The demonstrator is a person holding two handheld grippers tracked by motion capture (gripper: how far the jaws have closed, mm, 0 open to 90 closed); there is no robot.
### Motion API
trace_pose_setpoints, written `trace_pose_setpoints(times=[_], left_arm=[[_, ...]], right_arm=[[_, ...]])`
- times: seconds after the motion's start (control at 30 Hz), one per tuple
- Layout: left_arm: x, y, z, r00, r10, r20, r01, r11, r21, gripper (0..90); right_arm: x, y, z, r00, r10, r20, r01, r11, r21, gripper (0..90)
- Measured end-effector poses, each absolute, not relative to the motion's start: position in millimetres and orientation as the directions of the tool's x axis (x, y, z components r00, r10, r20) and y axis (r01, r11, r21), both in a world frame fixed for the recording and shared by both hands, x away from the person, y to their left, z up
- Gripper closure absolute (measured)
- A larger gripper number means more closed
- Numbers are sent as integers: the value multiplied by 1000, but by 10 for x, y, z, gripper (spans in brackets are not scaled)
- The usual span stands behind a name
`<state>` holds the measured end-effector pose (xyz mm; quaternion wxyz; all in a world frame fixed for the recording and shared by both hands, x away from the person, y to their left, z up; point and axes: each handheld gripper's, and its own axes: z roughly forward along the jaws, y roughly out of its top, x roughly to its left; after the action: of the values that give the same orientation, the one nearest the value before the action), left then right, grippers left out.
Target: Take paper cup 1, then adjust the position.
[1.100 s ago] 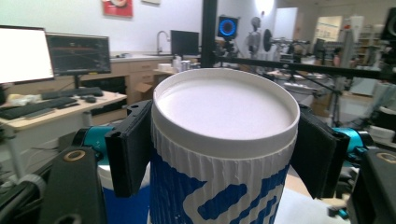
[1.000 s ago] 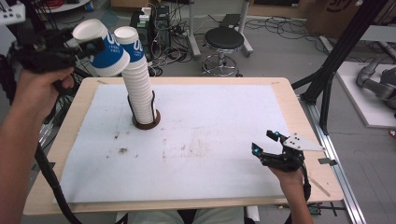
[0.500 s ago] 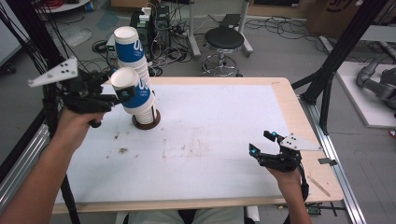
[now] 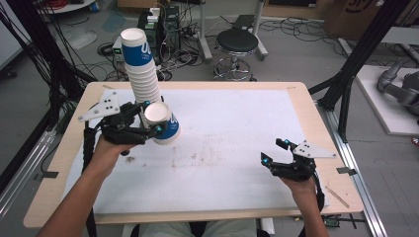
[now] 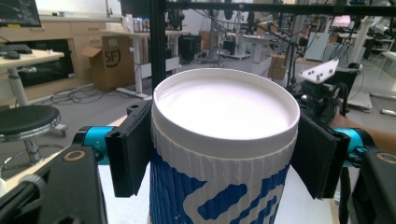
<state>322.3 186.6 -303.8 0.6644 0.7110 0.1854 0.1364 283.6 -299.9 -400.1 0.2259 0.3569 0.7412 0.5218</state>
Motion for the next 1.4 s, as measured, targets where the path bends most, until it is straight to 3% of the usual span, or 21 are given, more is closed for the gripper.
trace_pose_setpoints(times=[0.67, 1.07, 1.4], left_arm=[[3201, 1679, -3343, 918, 389, -76, 118, -85, 989, 286], [3173, 1482, -3551, 937, 332, -108, 145, -86, 986, 286], [3178, 1340, -3587, 955, 273, -118, 150, -102, 983, 287]], right_arm=[[2795, -2916, -3966, -693, 718, 63, 289, 196, 937, 209], [2803, -2701, -3960, -779, 614, 127, 296, 181, 938, 209], [2845, -2443, -3901, -854, 506, 121, 251, 197, 948, 209]])
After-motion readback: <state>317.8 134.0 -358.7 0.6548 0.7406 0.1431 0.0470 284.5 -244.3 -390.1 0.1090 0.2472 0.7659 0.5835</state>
